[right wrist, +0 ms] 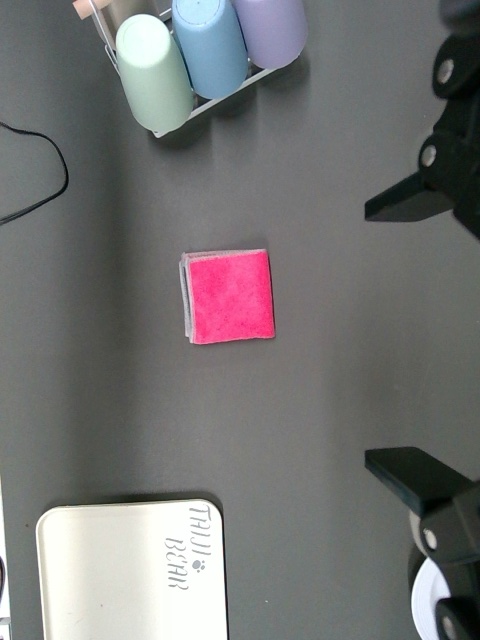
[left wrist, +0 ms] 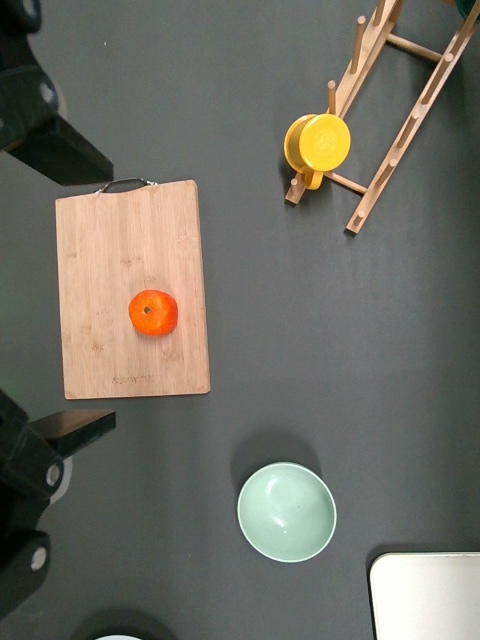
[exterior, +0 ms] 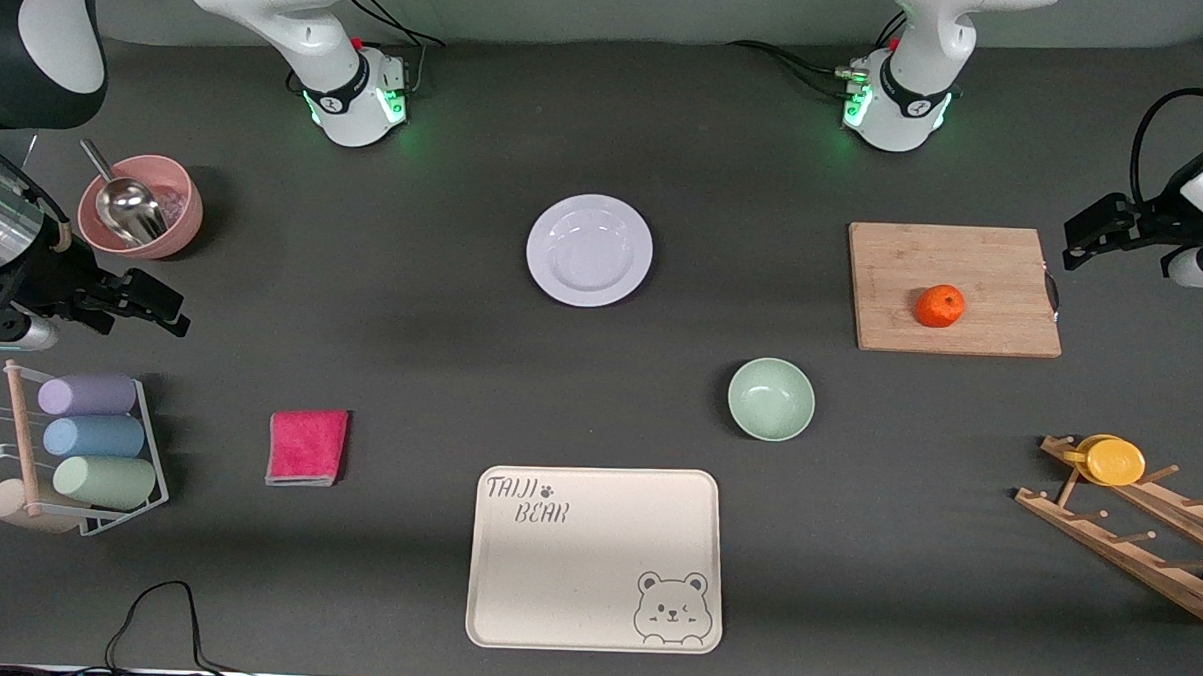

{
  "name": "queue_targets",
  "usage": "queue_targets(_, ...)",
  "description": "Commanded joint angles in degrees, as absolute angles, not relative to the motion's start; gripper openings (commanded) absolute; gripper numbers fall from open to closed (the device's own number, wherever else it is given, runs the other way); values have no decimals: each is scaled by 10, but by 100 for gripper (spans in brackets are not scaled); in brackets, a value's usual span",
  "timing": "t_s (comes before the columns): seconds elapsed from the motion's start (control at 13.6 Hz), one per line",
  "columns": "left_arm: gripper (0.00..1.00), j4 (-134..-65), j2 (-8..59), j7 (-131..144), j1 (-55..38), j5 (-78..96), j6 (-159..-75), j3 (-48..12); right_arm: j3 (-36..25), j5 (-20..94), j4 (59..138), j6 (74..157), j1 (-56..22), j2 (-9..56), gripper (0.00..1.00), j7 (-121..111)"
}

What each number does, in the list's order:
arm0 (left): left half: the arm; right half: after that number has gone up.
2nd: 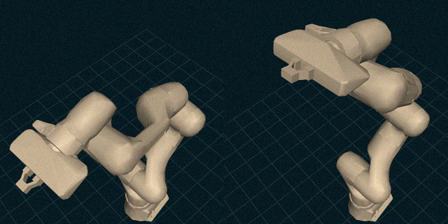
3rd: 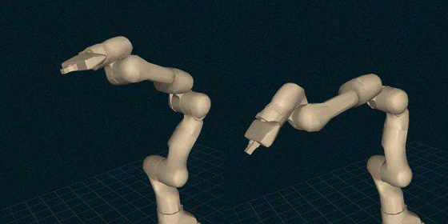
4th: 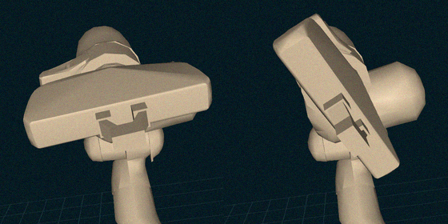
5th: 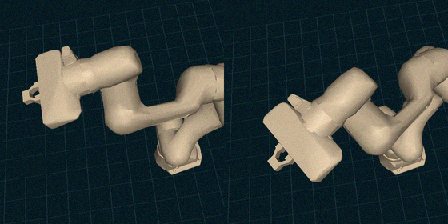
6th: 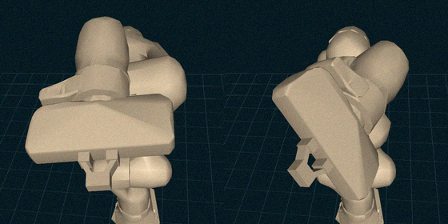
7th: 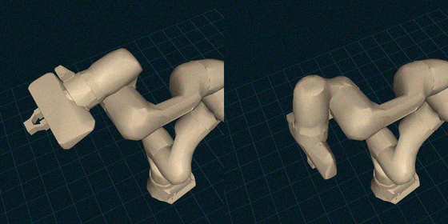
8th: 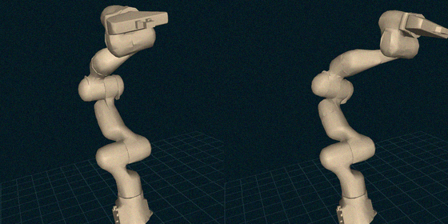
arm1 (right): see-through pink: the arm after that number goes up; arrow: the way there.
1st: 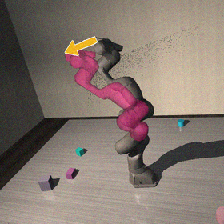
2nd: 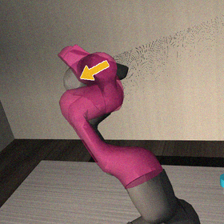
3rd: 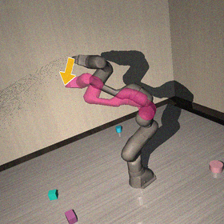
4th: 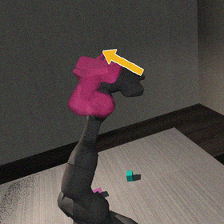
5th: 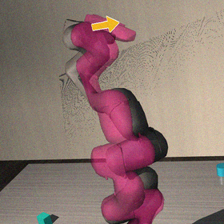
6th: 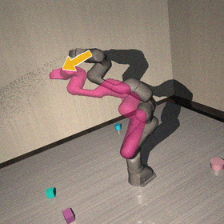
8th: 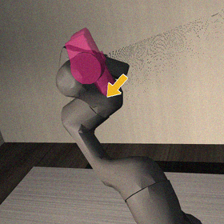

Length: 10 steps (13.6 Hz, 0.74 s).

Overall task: Place orange and plate with both arms
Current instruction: 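Reach the left gripper to the orange while the right gripper moves out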

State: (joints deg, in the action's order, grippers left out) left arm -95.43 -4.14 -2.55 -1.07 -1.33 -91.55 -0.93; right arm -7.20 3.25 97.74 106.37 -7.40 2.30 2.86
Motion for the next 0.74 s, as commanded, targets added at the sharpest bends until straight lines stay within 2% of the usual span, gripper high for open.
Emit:
queue_targets(0.0,100,-940,-35,-32,-7,-12,-901,-10,-72,23,975,1071,-78,21,100,25)
queue_targets(0.37,100,-951,-32,-32,-5,-4,-901,-6,-68,12,975,1072,-79,24,100,25)
queue_targets(0.51,100,-1000,-33,-31,9,5,-913,-4,-67,11,975,1071,-87,23,100,25)
queue_targets(0.66,100,-1076,-41,-33,12,-3,-983,-4,-68,9,975,1072,-96,25,100,28)
